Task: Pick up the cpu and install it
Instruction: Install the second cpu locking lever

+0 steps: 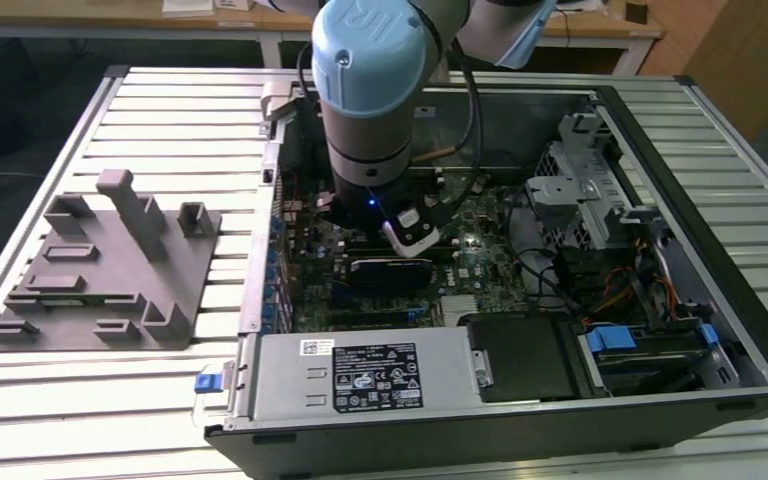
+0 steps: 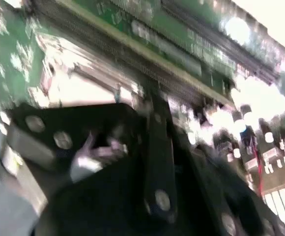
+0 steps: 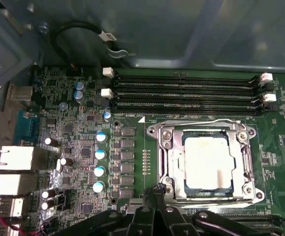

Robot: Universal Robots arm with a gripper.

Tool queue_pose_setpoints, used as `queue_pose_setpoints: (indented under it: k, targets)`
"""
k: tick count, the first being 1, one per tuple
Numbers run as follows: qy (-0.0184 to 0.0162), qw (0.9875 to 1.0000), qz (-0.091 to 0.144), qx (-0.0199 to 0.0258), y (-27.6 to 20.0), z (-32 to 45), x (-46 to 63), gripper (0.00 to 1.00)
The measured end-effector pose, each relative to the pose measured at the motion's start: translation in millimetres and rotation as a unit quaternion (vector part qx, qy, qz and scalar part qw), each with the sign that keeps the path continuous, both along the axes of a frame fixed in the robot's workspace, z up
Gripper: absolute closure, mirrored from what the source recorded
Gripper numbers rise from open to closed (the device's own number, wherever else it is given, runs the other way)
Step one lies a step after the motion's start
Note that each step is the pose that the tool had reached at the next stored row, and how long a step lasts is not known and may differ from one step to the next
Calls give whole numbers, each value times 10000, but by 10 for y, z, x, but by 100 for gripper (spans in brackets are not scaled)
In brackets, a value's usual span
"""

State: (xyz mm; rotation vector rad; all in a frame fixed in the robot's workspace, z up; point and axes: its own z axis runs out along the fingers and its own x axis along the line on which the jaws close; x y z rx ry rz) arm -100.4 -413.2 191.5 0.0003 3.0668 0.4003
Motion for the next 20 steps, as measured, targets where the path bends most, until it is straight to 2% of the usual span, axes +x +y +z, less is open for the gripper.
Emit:
queue_pose_setpoints:
  k: [12, 20]
  targets:
    - [3, 10000, 0, -6, -2, 11, -1, 89]
    - [1, 10000, 0, -4, 1, 46, 0, 89]
